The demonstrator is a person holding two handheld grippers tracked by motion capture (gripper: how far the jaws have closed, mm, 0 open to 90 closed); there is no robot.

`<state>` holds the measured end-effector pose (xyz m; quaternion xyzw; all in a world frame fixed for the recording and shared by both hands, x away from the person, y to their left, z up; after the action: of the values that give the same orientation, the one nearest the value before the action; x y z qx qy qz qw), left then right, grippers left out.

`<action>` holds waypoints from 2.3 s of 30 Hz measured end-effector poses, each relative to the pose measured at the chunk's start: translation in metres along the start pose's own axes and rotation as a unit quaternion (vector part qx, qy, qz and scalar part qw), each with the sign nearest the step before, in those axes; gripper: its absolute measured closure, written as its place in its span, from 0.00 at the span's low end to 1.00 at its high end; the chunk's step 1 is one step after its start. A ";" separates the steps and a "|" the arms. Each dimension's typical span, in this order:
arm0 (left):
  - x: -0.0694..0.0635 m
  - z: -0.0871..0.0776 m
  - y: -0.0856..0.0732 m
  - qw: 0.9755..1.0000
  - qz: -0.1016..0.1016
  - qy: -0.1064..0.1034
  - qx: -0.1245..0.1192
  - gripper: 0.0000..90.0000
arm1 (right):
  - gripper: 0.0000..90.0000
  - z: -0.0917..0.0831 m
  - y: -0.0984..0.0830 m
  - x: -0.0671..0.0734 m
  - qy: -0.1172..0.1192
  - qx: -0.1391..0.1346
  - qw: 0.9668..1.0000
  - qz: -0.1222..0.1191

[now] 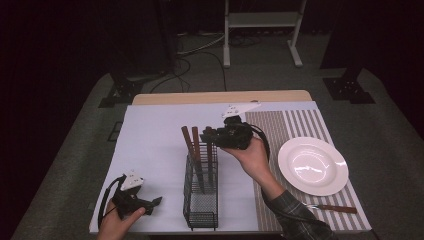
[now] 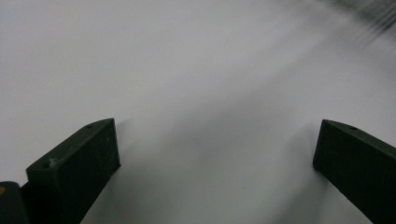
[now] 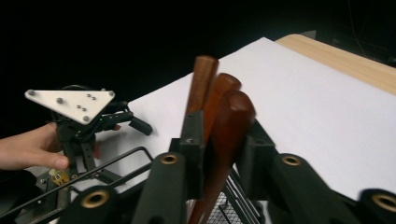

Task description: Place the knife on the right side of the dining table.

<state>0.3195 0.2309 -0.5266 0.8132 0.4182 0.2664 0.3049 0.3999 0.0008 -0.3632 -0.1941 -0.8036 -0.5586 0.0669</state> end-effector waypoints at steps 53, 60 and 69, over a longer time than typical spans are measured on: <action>0.000 0.000 0.000 1.000 0.000 0.000 0.001 0.00 | 0.89 -0.032 0.049 0.026 0.037 -0.079 0.996 -0.010; 0.000 0.000 0.000 1.000 0.000 -0.001 0.001 0.00 | 0.89 -0.042 0.066 0.031 0.035 -0.094 0.995 -0.021; 0.000 0.000 0.000 1.000 0.000 -0.001 0.002 0.00 | 0.89 -0.057 0.081 0.035 0.038 -0.117 0.992 -0.023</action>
<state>0.3192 0.2311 -0.5266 0.8143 0.4180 0.2647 0.3037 0.3931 -0.0192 -0.2607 -0.1610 -0.7340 -0.6570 0.0613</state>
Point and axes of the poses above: each handheld gripper's, and its own axes: z roughly forward along the jaws, y roughly out of its top, x roughly to its left, the point moved 9 cm from there along z, roughly forward along the jaws, and after that the axes turned 13 degrees about y, right-handed, at the moved point
